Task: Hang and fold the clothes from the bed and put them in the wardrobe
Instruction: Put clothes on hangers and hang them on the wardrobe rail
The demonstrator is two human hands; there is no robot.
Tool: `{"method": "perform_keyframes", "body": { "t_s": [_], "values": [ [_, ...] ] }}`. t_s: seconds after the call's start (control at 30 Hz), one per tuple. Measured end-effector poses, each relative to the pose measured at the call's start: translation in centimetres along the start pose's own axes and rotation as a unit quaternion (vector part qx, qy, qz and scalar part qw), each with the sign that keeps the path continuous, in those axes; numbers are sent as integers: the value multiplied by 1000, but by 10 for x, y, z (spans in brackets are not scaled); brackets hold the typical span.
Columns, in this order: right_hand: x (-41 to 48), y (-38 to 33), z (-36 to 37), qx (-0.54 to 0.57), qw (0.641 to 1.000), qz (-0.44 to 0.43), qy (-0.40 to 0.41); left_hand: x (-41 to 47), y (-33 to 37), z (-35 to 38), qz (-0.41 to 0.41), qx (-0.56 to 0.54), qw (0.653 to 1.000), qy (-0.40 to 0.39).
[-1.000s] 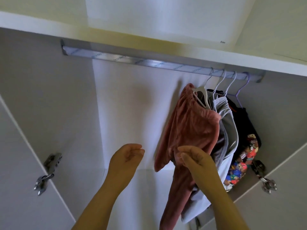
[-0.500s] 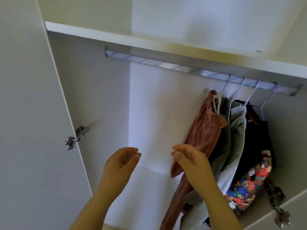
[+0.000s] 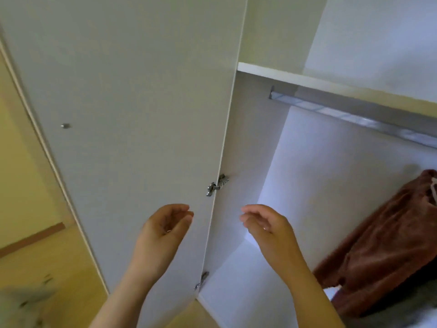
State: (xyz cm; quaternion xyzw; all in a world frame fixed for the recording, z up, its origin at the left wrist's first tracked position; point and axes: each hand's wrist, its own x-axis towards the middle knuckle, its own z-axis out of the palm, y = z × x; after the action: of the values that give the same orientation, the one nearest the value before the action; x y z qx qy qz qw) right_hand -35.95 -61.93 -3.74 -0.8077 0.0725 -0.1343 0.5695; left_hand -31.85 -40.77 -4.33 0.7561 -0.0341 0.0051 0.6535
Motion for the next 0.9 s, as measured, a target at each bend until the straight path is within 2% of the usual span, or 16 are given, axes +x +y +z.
{"method": "perform_keyframes", "body": {
  "t_s": [0.17,0.33,0.57,0.7,0.9],
  "values": [
    [6,-32,99,37,993,-46,-102,-12,-13,-91,7,28,996,86],
    [-2,-52,194,42,967,-100,-229,-40,-31,-168,-28,48,976,209],
    [-24,-67,306,42,903,-156,-398,-90,-52,-240,-74,59,925,367],
    [-27,-77,357,54,854,-183,-483,-106,-63,-262,-98,40,890,444],
    [-30,-79,421,62,816,-170,-550,-126,-85,-284,-143,59,835,529]
  ]
}}
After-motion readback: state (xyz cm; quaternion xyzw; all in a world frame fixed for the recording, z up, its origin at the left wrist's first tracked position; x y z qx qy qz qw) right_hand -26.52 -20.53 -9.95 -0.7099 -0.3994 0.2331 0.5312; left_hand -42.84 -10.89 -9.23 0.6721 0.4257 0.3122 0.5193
